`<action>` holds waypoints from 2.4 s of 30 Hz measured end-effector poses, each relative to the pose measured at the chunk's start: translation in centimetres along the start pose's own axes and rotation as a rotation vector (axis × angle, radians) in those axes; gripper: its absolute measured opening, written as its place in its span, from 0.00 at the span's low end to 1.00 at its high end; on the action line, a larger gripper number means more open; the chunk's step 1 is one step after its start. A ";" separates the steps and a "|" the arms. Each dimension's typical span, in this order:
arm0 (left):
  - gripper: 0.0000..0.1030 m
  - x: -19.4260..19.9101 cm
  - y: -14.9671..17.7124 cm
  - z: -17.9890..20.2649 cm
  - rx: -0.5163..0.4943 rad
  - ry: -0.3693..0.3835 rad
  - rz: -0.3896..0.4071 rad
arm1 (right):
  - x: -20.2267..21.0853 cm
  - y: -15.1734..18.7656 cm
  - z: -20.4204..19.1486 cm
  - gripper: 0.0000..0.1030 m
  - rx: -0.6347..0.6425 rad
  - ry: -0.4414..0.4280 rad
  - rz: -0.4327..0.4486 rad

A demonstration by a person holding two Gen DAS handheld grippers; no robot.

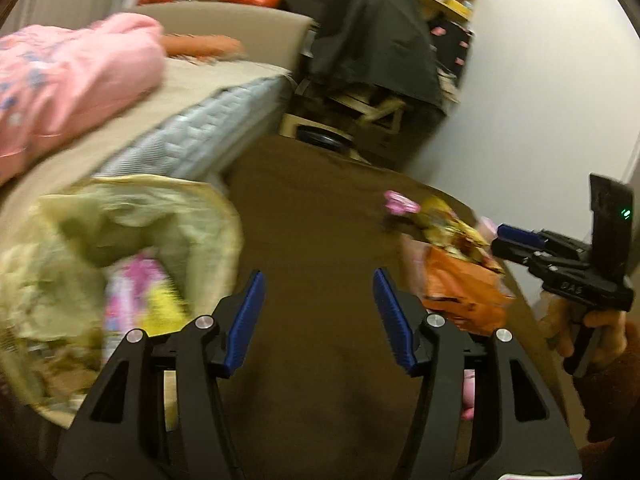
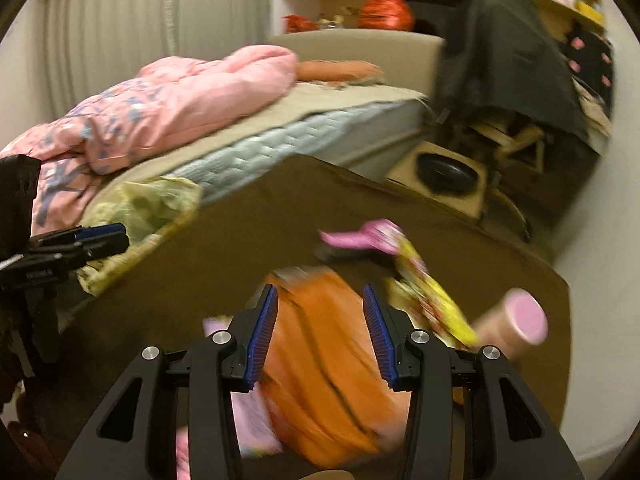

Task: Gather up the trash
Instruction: 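Move both tools back over the table toward the remaining snacks, then grasp the pink lollipop-shaped snack with the left tool while the right tool grasps a yellow Nabati wrapper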

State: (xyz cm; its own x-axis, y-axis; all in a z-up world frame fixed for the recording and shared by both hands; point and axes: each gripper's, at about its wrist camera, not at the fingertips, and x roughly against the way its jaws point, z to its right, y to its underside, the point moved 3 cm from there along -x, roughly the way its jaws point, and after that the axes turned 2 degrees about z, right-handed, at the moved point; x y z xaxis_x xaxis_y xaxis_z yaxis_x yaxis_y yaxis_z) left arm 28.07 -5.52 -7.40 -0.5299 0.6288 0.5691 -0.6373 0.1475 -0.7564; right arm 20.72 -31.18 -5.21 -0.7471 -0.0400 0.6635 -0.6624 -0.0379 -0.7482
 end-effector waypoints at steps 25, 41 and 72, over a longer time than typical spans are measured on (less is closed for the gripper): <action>0.52 -2.2 2.2 3.1 -0.007 -0.028 -0.110 | -2.6 6.3 -1.4 0.48 0.048 -0.238 -0.146; 0.52 -19.6 -7.3 10.7 -0.409 0.084 -0.240 | 3.2 7.3 7.6 0.57 -0.098 -0.031 0.022; 0.18 -7.1 3.1 5.6 -0.129 -0.090 -0.302 | -6.8 0.2 6.5 0.17 -0.023 -0.042 -0.094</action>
State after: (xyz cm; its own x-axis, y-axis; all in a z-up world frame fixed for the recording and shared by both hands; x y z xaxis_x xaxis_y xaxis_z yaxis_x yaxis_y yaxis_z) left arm 26.76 -13.80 -11.99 -0.3790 0.4731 0.7954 -0.6996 0.4161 -0.5809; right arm 26.03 -37.45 -9.88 -0.6789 -0.0787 0.7300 -0.7310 -0.0203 -0.6821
